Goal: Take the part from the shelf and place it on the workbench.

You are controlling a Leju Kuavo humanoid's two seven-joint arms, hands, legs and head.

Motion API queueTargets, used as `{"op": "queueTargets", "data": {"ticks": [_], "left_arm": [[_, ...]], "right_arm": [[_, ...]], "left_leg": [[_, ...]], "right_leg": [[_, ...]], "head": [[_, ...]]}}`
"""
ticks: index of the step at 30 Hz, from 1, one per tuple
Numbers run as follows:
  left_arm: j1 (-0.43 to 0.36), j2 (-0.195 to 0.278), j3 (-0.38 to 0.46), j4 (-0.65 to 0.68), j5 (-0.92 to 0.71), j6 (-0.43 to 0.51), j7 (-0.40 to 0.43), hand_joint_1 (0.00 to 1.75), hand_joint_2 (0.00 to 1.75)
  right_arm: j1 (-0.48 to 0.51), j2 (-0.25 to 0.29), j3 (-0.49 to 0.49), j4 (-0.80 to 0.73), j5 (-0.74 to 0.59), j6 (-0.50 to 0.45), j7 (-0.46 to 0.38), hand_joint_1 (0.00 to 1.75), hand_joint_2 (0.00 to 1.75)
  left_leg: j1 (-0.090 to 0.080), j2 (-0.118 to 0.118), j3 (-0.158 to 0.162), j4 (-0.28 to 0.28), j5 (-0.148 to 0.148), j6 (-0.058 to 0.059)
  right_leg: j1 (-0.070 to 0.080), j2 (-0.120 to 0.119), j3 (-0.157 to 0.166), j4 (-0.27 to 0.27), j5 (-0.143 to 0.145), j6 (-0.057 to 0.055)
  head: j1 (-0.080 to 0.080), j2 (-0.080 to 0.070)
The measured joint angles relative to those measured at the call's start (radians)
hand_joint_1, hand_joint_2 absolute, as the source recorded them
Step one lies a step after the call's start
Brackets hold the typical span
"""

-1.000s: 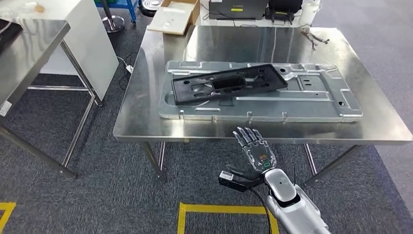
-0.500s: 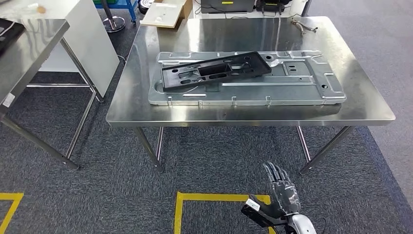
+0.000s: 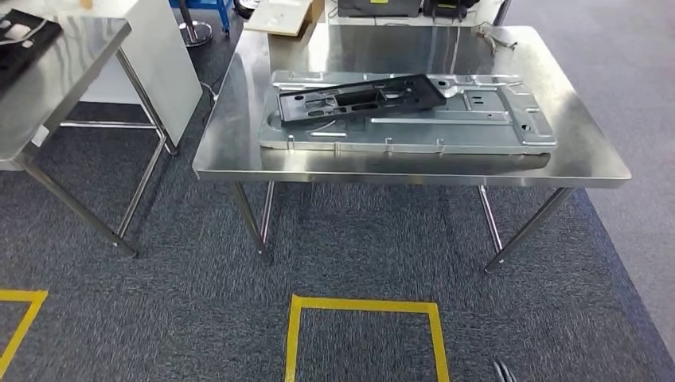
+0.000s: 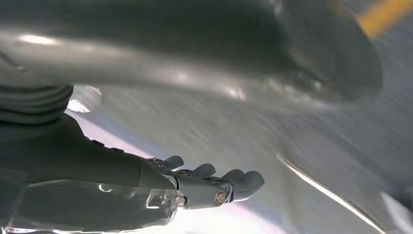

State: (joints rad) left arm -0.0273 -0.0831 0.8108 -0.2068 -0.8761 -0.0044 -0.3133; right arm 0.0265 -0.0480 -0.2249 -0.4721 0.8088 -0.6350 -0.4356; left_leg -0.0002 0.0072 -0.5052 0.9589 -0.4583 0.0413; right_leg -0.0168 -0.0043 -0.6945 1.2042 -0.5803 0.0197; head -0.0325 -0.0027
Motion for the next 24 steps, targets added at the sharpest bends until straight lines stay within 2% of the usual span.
{"op": "queueTargets", "data": {"ticks": [1,2,3,4,5,6,7,8,10,11,12,14,15,16,17,18,19,20,21,22,23,24], "left_arm": [[0.001,-0.001,0.005,0.000,-0.005,-0.002,0.000,0.00,0.00],[0.002,-0.001,0.009,0.000,-0.011,-0.005,0.000,0.00,0.00],[0.002,-0.001,0.012,0.000,-0.016,-0.009,-0.001,0.00,0.00],[0.002,-0.001,0.014,0.000,-0.022,-0.011,-0.002,0.00,0.00],[0.002,-0.001,0.015,0.000,-0.027,-0.012,-0.003,0.00,0.00],[0.002,-0.001,0.017,-0.001,-0.031,-0.013,-0.004,0.00,0.00],[0.002,0.000,0.018,-0.002,-0.033,-0.013,-0.005,0.00,0.00],[0.001,0.000,0.019,-0.002,-0.034,-0.013,-0.006,0.00,0.00],[0.002,-0.001,0.023,-0.002,-0.036,-0.012,-0.015,0.00,0.00],[0.004,-0.001,0.025,-0.002,-0.039,-0.010,-0.022,0.00,0.00],[0.007,-0.001,0.028,-0.002,-0.045,-0.008,-0.029,0.00,0.00],[0.012,-0.001,0.031,-0.002,-0.065,-0.001,-0.037,0.00,0.00],[0.014,-0.001,0.031,-0.002,-0.075,0.004,-0.039,0.00,0.00],[0.015,-0.001,0.031,-0.002,-0.085,0.010,-0.039,0.00,0.00],[0.015,-0.002,0.030,-0.002,-0.095,0.016,-0.040,0.00,0.00],[0.015,-0.003,0.029,-0.002,-0.105,0.023,-0.041,0.00,0.00],[0.015,-0.006,0.026,-0.002,-0.114,0.030,-0.041,0.00,0.00],[0.015,-0.008,0.022,-0.002,-0.120,0.037,-0.042,0.00,0.00],[0.014,-0.011,0.018,-0.002,-0.123,0.040,-0.043,0.00,0.00],[0.011,-0.013,0.015,-0.002,-0.122,0.040,-0.043,0.00,0.00],[0.009,-0.014,0.014,-0.002,-0.119,0.037,-0.043,0.00,0.00],[0.008,-0.015,0.014,-0.002,-0.117,0.030,-0.043,0.00,0.00]], "right_arm": [[-0.001,0.008,-0.027,0.044,-0.009,0.026,0.032,0.00,0.00],[-0.003,0.017,-0.054,0.083,-0.021,0.062,0.075,0.00,0.00],[-0.004,0.027,-0.080,0.117,-0.034,0.102,0.125,0.00,0.00],[-0.005,0.039,-0.107,0.146,-0.047,0.144,0.178,0.00,0.00],[-0.006,0.051,-0.132,0.167,-0.057,0.178,0.221,0.00,0.00],[-0.008,0.061,-0.152,0.182,-0.063,0.202,0.254,0.00,0.00],[-0.010,0.072,-0.169,0.196,-0.067,0.216,0.274,0.00,0.00],[-0.012,0.082,-0.182,0.209,-0.070,0.226,0.288,0.00,0.00],[-0.014,0.098,-0.207,0.233,-0.089,0.257,0.325,0.00,0.00],[-0.014,0.103,-0.221,0.243,-0.105,0.283,0.354,0.00,0.00],[-0.015,0.105,-0.237,0.250,-0.125,0.310,0.388,0.00,0.00],[-0.016,0.105,-0.275,0.261,-0.160,0.359,0.450,0.00,0.00],[-0.016,0.105,-0.293,0.266,-0.173,0.379,0.472,0.00,0.00],[-0.015,0.105,-0.310,0.271,-0.184,0.397,0.486,0.00,0.00],[-0.015,0.105,-0.325,0.275,-0.192,0.411,0.494,0.00,0.00],[-0.015,0.105,-0.337,0.279,-0.199,0.422,0.498,0.00,0.00],[-0.016,0.104,-0.348,0.281,-0.203,0.430,0.499,0.00,0.00],[-0.017,0.104,-0.356,0.282,-0.205,0.436,0.499,0.00,0.00],[-0.019,0.104,-0.363,0.284,-0.205,0.442,0.498,0.00,0.00],[-0.020,0.104,-0.368,0.285,-0.202,0.447,0.495,0.00,0.00],[-0.021,0.104,-0.371,0.287,-0.200,0.454,0.492,0.00,0.00],[-0.021,0.104,-0.374,0.288,-0.196,0.460,0.488,0.00,0.00]], "left_leg": [[0.001,0.001,-0.017,0.004,0.011,-0.003],[0.003,0.002,-0.035,0.009,0.022,-0.008],[0.007,0.003,-0.055,0.017,0.031,-0.014],[0.010,0.004,-0.074,0.027,0.039,-0.021],[0.012,0.004,-0.091,0.038,0.044,-0.029],[0.012,0.004,-0.105,0.049,0.048,-0.036],[0.012,0.005,-0.115,0.057,0.055,-0.045],[0.012,0.007,-0.122,0.061,0.063,-0.053],[0.017,0.008,-0.131,0.062,0.077,-0.068],[0.020,0.007,-0.137,0.070,0.063,-0.073],[0.023,0.005,-0.146,0.093,0.028,-0.076],[0.023,0.003,-0.169,0.192,-0.085,-0.077],[0.021,0.002,-0.177,0.255,-0.131,-0.076],[0.020,0.002,-0.177,0.308,-0.153,-0.074],[0.018,0.001,-0.166,0.338,-0.147,-0.071],[0.015,0.001,-0.141,0.339,-0.120,-0.065],[0.011,0.000,-0.101,0.308,-0.088,-0.058],[0.005,-0.001,-0.046,0.248,-0.070,-0.047],[-0.002,-0.001,0.015,0.167,-0.071,-0.035],[-0.008,-0.001,0.067,0.090,-0.087,-0.026],[-0.013,-0.001,0.101,0.034,-0.104,-0.020],[-0.016,-0.001,0.114,0.002,-0.111,-0.016]], "right_leg": [[-0.005,0.000,-0.001,0.049,-0.010,0.006],[-0.011,0.000,0.010,0.074,0.007,0.012],[-0.017,0.000,0.035,0.069,0.039,0.018],[-0.023,0.000,0.076,0.033,0.070,0.024],[-0.027,0.000,0.129,-0.031,0.077,0.030],[-0.028,0.002,0.179,-0.102,0.065,0.030],[-0.027,0.005,0.214,-0.159,0.044,0.028],[-0.023,0.007,0.231,-0.195,0.026,0.022],[-0.018,0.007,0.220,-0.206,0.029,0.001],[-0.016,0.005,0.211,-0.205,0.039,-0.009],[-0.015,0.002,0.200,-0.205,0.050,-0.019],[-0.009,-0.002,0.175,-0.205,0.072,-0.032],[-0.005,-0.004,0.160,-0.204,0.085,-0.037],[-0.001,-0.005,0.143,-0.202,0.097,-0.039],[0.004,-0.006,0.125,-0.199,0.109,-0.041],[0.007,-0.006,0.107,-0.195,0.121,-0.041],[0.010,-0.005,0.089,-0.191,0.131,-0.042],[0.011,-0.005,0.075,-0.186,0.142,-0.041],[0.013,-0.004,0.064,-0.182,0.151,-0.039],[0.014,-0.005,0.057,-0.181,0.161,-0.035],[0.013,-0.007,0.052,-0.181,0.173,-0.030],[0.013,-0.009,0.049,-0.184,0.185,-0.024]], "head": [[0.000,0.000],[0.000,0.000],[0.000,0.000],[0.000,0.000],[0.000,0.000],[0.000,0.000],[0.000,0.000],[-0.001,0.000],[-0.001,0.000],[-0.001,0.000],[-0.001,0.000],[-0.001,0.000],[-0.001,0.000],[-0.001,0.000],[-0.001,0.000],[-0.001,0.000],[-0.001,0.000],[-0.001,0.000],[-0.001,0.000],[-0.001,0.000],[-0.001,0.000],[-0.001,0.000]]}}
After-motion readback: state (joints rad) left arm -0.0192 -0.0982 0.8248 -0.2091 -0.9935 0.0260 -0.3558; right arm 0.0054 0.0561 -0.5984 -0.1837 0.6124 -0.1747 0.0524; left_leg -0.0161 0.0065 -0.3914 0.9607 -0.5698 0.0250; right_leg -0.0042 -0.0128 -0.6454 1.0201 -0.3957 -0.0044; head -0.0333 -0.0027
